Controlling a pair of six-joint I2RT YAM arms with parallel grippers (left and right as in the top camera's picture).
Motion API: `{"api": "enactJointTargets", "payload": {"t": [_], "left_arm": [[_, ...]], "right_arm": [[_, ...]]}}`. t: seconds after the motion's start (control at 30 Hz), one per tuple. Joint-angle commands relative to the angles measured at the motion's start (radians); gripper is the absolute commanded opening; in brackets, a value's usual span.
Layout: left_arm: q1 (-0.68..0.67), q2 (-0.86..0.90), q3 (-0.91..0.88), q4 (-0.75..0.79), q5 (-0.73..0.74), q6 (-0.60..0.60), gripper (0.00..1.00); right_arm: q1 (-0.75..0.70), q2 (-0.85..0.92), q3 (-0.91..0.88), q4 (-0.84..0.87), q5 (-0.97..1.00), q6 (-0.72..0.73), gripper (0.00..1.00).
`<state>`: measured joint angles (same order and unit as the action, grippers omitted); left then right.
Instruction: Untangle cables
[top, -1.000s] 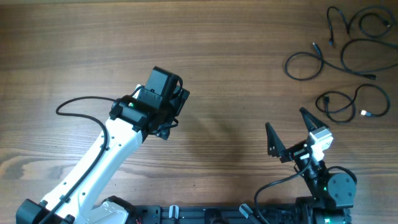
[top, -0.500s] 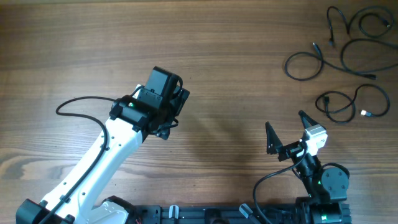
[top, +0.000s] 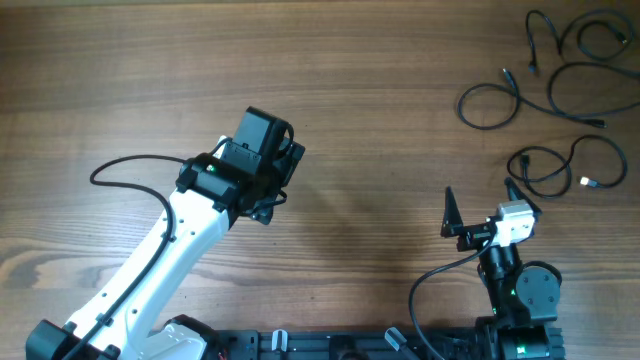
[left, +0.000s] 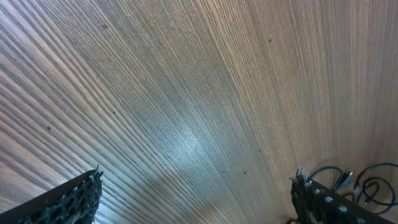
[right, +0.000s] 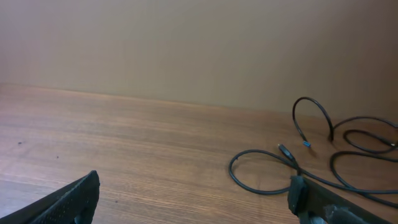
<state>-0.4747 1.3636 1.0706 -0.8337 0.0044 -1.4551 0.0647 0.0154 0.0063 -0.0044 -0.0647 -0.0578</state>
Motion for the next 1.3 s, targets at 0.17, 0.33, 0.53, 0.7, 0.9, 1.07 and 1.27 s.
{"api": "enactJointTargets", "payload": {"t": [0.17, 0.33, 0.53, 0.7, 0.9, 1.07, 1.27], "left_arm": [[0.006, 0.007, 0.01, -0.001, -0.018, 0.012, 1.0], [0.006, 0.007, 0.01, -0.001, -0.018, 0.012, 1.0], [0.006, 0.007, 0.01, -0.001, -0.018, 0.012, 1.0], [0.006, 0.007, 0.01, -0.001, -0.018, 0.012, 1.0], [0.006, 0.007, 0.01, -0.001, -0.018, 0.012, 1.0], [0.006, 0.007, 0.01, -0.001, -0.018, 0.012, 1.0], [0.006, 0.007, 0.01, -0.001, -0.018, 0.012, 1.0]], "right_arm": [[0.0, -0.012, 0.0, -0.001, 0.032, 0.009, 1.0], [0.0, -0.012, 0.0, -0.001, 0.036, 0.041, 1.0], [0.0, -0.012, 0.0, -0.001, 0.032, 0.005, 1.0], [0.0, -0.012, 0.0, -0.002, 0.031, 0.005, 1.0], [0.0, -0.012, 0.0, 0.002, 0.019, -0.045, 1.0], [0.0, -0.012, 0.0, 0.003, 0.019, -0.045, 1.0], [0.0, -0.012, 0.0, 0.003, 0.019, -0.045, 1.0]]}}
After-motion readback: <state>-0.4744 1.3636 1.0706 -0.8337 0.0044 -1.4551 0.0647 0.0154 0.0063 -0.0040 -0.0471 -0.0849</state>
